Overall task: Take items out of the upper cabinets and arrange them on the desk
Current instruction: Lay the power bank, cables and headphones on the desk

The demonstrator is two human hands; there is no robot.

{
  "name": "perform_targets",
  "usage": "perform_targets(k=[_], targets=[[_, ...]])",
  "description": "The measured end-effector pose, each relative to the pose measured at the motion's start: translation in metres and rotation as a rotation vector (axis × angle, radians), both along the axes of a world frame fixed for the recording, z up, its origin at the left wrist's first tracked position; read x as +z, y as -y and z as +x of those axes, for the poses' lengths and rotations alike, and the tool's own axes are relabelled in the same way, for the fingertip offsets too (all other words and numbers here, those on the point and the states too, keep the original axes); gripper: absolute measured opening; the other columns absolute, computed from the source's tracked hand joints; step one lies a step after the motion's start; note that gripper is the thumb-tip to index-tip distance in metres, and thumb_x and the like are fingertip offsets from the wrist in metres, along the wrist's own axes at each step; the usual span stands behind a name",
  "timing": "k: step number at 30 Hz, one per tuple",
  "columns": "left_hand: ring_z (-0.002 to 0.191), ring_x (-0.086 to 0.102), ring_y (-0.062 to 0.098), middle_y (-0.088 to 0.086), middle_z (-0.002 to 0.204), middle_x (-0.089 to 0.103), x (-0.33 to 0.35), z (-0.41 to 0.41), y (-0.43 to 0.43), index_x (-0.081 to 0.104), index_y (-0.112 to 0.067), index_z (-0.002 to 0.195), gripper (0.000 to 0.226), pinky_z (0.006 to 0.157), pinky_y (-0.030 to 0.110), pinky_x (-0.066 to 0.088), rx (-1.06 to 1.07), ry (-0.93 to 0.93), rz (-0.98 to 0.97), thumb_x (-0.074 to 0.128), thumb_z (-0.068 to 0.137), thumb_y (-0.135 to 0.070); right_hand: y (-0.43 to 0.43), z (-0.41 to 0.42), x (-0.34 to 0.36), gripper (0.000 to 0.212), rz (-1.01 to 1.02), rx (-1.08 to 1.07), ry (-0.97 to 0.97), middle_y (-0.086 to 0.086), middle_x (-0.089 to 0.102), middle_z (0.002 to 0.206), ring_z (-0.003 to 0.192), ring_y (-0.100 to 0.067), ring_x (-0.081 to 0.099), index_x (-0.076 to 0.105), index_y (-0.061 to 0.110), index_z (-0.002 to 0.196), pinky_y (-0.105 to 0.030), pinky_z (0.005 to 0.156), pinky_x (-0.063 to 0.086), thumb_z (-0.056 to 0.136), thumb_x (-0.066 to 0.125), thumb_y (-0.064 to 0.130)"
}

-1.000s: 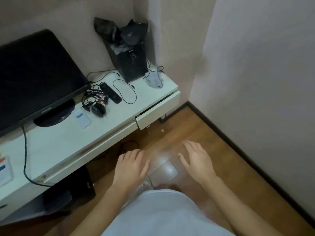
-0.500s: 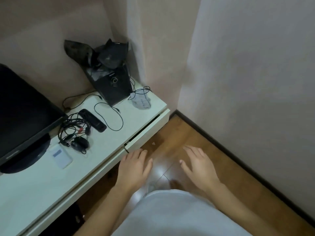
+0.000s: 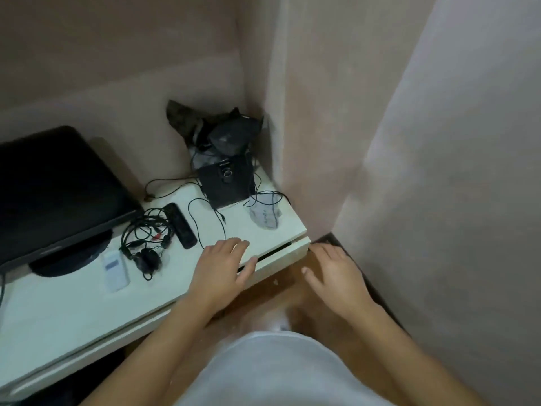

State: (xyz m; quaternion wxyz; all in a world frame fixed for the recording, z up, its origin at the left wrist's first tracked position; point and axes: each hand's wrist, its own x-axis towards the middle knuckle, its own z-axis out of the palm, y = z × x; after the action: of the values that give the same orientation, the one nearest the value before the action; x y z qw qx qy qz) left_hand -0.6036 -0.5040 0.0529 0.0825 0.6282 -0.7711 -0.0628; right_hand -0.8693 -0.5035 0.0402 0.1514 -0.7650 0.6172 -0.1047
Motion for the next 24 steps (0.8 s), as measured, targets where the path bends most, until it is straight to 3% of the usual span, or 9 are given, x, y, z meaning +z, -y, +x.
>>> perform_targets(k=[6, 16, 24], targets=[[0.111, 0.061, 0.022, -0.002, 0.123, 0.066, 0.066, 0.008, 0.025, 0.063, -0.020, 0.126, 0.058, 0.094, 0.041, 0.047, 0.154, 0.155, -0.171, 0.025, 0.100, -0.056, 0.093, 0.025, 0.085, 0.043, -0.245, 0.230, -0.049, -0.001, 0.062, 0.118, 0.109, -0.025, 0.055, 0.056, 0.016, 0.129, -0.035, 0.084, 0.044, 0.096, 0.053, 0.044], [0.103, 0.063, 0.027, 0.004, 0.116, 0.068, 0.251, 0.039, 0.053, 0.063, -0.015, 0.125, 0.053, 0.084, 0.041, 0.047, 0.307, 0.204, -0.585, 0.034, 0.099, -0.052, 0.156, 0.076, 0.287, 0.047, -0.630, 0.463, 0.155, 0.002, 0.057, 0.135, 0.121, -0.021, 0.054, 0.053, 0.019, 0.138, -0.036, 0.096, 0.044, 0.100, 0.050, 0.045], [0.102, 0.063, 0.025, 0.000, 0.115, 0.069, 0.397, 0.068, 0.072, 0.065, -0.016, 0.122, 0.053, 0.083, 0.040, 0.048, 0.304, 0.156, -0.870, 0.036, 0.097, -0.053, 0.172, 0.113, 0.426, 0.045, -0.846, 0.485, 0.326, 0.007, 0.059, 0.129, 0.121, -0.015, 0.054, 0.056, 0.022, 0.135, -0.035, 0.089, 0.049, 0.097, 0.054, 0.046]])
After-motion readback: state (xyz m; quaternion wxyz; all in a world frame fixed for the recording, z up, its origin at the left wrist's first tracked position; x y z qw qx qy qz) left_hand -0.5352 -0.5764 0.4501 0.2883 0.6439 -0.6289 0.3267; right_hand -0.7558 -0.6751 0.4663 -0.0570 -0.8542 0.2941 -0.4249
